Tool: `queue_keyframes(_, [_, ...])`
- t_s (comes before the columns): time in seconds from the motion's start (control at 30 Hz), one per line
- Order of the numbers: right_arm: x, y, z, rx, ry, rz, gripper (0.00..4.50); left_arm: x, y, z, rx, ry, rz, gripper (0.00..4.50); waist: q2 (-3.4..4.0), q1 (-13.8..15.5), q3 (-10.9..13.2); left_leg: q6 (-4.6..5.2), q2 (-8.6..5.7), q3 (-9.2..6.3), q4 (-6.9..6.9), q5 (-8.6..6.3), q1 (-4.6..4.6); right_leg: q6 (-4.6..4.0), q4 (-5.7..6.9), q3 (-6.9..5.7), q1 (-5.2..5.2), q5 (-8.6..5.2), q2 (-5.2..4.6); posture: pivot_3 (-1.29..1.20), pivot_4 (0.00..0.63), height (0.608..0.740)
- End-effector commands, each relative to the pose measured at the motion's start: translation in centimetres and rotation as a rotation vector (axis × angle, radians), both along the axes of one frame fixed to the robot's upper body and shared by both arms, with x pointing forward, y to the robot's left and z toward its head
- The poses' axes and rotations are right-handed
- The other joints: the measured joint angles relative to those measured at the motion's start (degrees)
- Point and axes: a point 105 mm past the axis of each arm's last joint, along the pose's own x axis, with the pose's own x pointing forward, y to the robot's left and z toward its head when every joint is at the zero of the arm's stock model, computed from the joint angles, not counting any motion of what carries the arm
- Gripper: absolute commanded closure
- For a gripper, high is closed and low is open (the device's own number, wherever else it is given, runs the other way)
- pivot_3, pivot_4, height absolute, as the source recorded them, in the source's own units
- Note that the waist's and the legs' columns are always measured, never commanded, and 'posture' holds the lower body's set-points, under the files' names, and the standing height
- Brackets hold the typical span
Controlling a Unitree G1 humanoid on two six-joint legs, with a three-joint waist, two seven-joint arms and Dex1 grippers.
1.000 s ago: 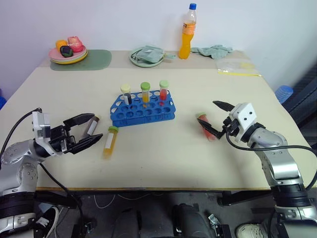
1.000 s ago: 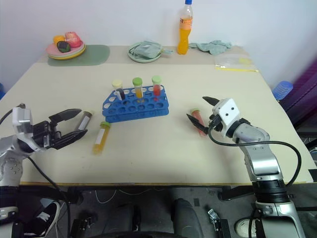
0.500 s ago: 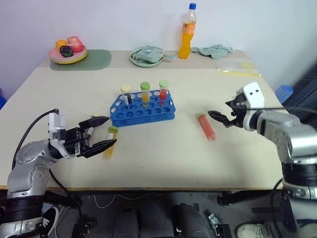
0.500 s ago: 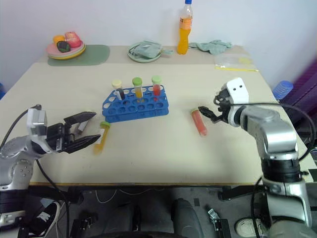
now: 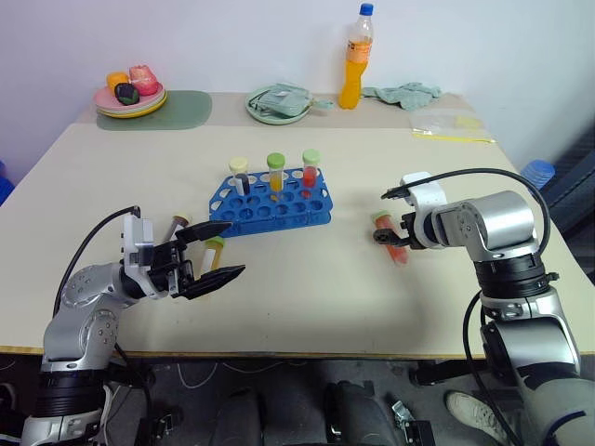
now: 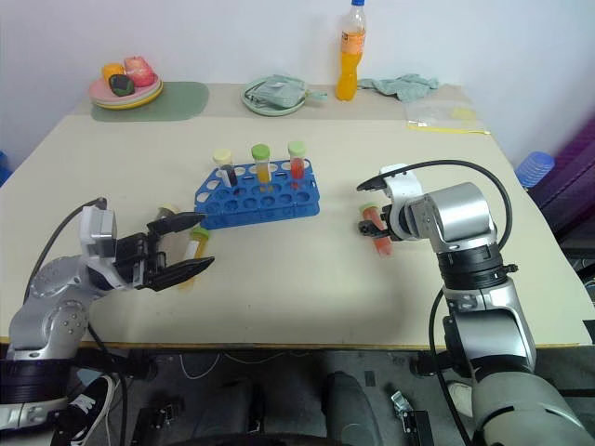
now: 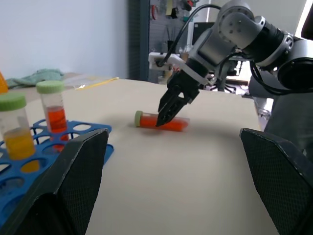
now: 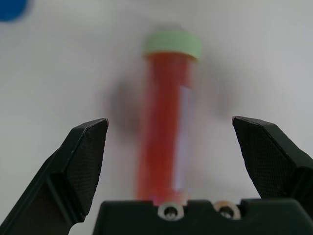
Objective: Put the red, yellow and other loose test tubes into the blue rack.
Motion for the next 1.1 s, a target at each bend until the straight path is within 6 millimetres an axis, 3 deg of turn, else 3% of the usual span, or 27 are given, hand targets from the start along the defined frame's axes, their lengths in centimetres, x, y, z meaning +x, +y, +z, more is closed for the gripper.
queue_keyframes(0.03, [0.9, -0.5, 1.2, 0.008, -0.01, -0.049, 0.0, -0.6, -0.5, 0.8, -0.002, -0.034, -0.007, 0.07, 0.01, -0.17, 0.0, 0.0, 0.01, 0.0, 0.0, 0.0, 0.01, 0.0, 0.01, 0.0, 0.0, 0.0, 0.02, 0.0, 0.15, 0.74])
queue_keyframes(0.4, [1.2, 1.2, 0.1, 0.028, 0.102, 0.006, 0.0, -1.6, -1.1, 0.3, -0.006, -0.014, 0.016, 0.07, 0.01, -0.09, 0.01, 0.0, 0.05, -0.01, -0.01, 0.0, 0.02, -0.01, 0.01, 0.01, -0.01, -0.01, 0.08, 0.0, 0.15, 0.74])
queue_keyframes(0.53, [0.9, 1.1, -0.7, 0.0, 0.134, 0.029, 1.29, -1.7, -1.4, 0.4, -0.012, -0.016, 0.023, 0.0, 0.01, -0.08, -0.01, 0.0, 0.05, -0.03, -0.01, 0.0, 0.02, -0.01, 0.02, 0.0, -0.01, -0.01, 0.08, 0.0, 0.15, 0.74])
queue_keyframes(0.7, [2.0, 1.7, 0.6, 0.023, 0.059, 0.053, 3.68, -1.7, -1.4, 0.4, -0.015, -0.014, 0.035, 0.0, 0.0, -0.15, -0.01, 0.0, 0.06, -0.02, -0.01, 0.0, 0.03, -0.01, 0.01, 0.0, 0.0, -0.01, 0.08, 0.0, 0.15, 0.74])
queue_keyframes(0.77, [2.3, 2.8, 1.6, 0.13, 0.018, 0.064, 3.71, -1.7, -1.3, 0.4, -0.016, -0.015, 0.043, 0.0, 0.02, -0.21, 0.0, 0.0, 0.06, -0.02, -0.02, 0.0, 0.03, -0.01, 0.01, 0.0, -0.01, -0.01, 0.09, 0.0, 0.15, 0.74])
queue_keyframes(0.8, [2.3, 3.3, 2.1, 0.177, -0.009, 0.078, 3.71, -1.6, -1.2, 0.5, -0.017, -0.015, 0.046, 0.0, 0.03, -0.23, 0.01, 0.0, 0.06, -0.01, -0.02, 0.0, 0.03, -0.01, 0.01, 0.0, -0.02, -0.01, 0.09, 0.0, 0.15, 0.74])
queue_keyframes(0.93, [2.2, 4.9, 5.3, 0.192, -0.399, 0.26, 3.71, -1.5, -0.9, 0.6, -0.013, -0.015, 0.048, 0.0, 0.04, 0.38, 0.02, 0.0, 0.08, -0.08, -0.09, 0.0, -0.02, 0.12, -0.02, -0.03, -0.03, 0.06, 0.14, 0.0, 0.15, 0.74])
queue_keyframes(1.03, [-0.2, 6.1, 8.5, 0.359, -0.725, 0.297, 3.71, -0.9, -0.3, 0.9, -0.005, -0.022, 0.048, 0.0, 0.01, 0.37, 0.0, 0.01, 0.08, -0.09, -0.17, -0.01, -0.05, 0.15, -0.13, -0.04, -0.02, 0.07, 0.14, 0.0, 0.15, 0.74])
queue_keyframes(1.1, [-1.6, 7.2, 9.2, 0.393, -0.867, 0.331, 3.71, -0.3, 0.4, 1.1, -0.004, -0.024, 0.05, 0.0, 0.03, 0.38, 0.01, 0.02, 0.08, -0.1, -0.17, -0.02, -0.05, 0.18, -0.15, -0.06, -0.02, 0.09, 0.15, 0.0, 0.15, 0.74])
